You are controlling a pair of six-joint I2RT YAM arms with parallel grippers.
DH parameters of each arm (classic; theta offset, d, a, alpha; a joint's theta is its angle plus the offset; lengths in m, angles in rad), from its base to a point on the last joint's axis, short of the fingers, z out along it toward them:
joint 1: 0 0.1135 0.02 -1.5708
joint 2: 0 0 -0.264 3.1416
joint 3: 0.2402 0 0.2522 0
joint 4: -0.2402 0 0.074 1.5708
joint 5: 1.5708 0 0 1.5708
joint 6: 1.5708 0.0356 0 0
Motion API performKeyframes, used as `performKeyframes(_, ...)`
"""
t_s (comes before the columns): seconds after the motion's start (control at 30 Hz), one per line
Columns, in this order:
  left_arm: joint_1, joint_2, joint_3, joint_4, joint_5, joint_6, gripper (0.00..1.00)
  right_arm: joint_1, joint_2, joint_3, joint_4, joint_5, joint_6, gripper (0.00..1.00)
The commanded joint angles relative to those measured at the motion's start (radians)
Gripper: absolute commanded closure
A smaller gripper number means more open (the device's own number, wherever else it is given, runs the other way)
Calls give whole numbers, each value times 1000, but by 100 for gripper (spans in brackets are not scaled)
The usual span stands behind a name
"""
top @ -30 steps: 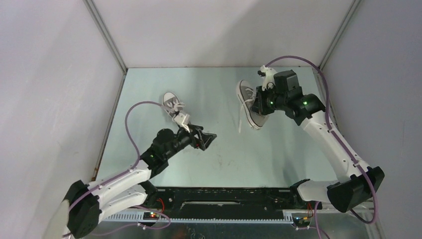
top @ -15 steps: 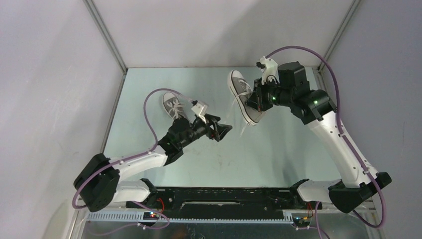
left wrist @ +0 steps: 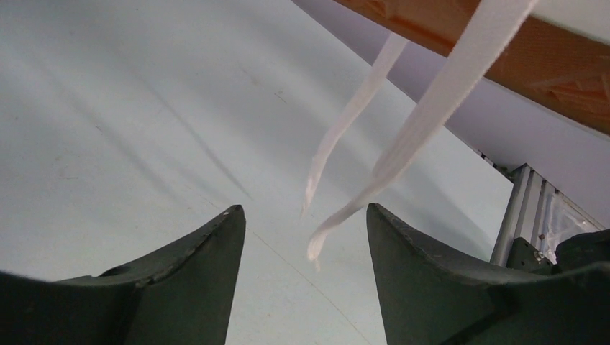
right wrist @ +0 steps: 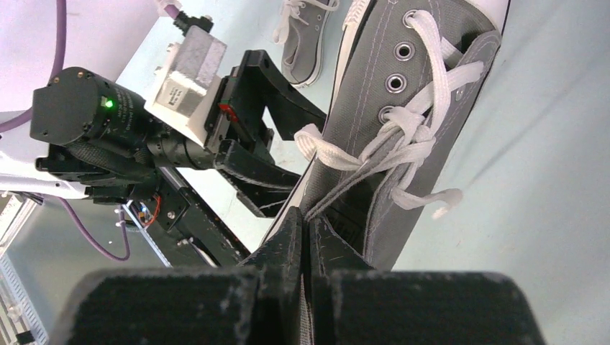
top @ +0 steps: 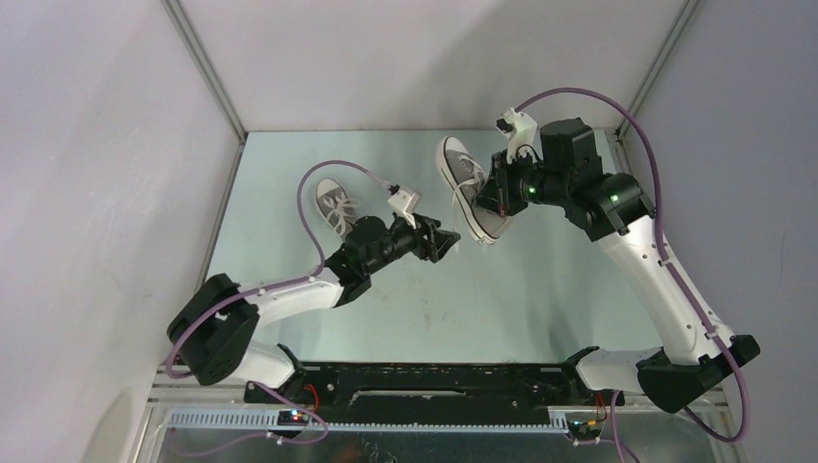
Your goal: Tie the shoes
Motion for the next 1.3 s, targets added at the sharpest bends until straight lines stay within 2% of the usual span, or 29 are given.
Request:
performKeyframes(0.0, -7, 40, 65, 69, 27, 21, 35, 3, -47, 63, 63, -15, -6, 100)
performKeyframes(0.1, -8, 45, 43, 148, 41, 6, 35, -4, -54, 55, 62, -6, -4, 100)
performKeyframes(0.13, -8, 46, 36, 173, 49, 6, 41, -7, -55, 53, 62, -7, -3, 100)
performKeyframes(0.17, -8, 48, 35, 177, 52, 7, 52, -10, -56, 50, 63, -5, -2, 100)
performKeyframes(0.23, -8, 46, 46, 135, 42, 20, 93, -19, -63, 38, 70, -5, 0, 100)
performKeyframes(0.27, -7, 39, 52, 103, 25, 25, 99, -22, -67, 27, 74, -3, 0, 100)
performKeyframes(0.37, -8, -5, 61, -11, -15, 36, 100, -36, -79, -24, 87, 31, -6, 100)
performKeyframes(0.47, -7, -52, 98, -191, -37, 39, 100, -47, -86, -102, 112, 87, -16, 100)
performKeyframes(0.67, -6, -84, 164, -435, -34, 34, 100, -34, -67, -259, 186, 277, -26, 100)
performKeyframes(0.87, 24, -57, 262, -715, -17, 40, 100, 125, 29, -340, 284, 461, 10, 100)
performKeyframes(1.0, 133, -96, 193, -738, 43, 4, 100, 238, 97, -394, 406, 490, 95, 100)
performKeyframes(1.03, 160, -107, 175, -744, 41, -6, 100, 269, 122, -397, 421, 529, 117, 86)
performKeyframes(1.07, 178, -120, 159, -752, 33, -18, 100, 291, 148, -396, 429, 549, 138, 60)
performKeyframes(1.1, 192, -124, 144, -758, 24, -24, 100, 312, 168, -396, 434, 560, 158, 42)
performKeyframes(1.13, 199, -126, 129, -757, 18, -28, 100, 326, 183, -399, 434, 558, 177, 35)
performKeyframes(1.27, 201, -108, 74, -720, 46, -50, 100, 322, 137, -465, 456, 507, 185, 33)
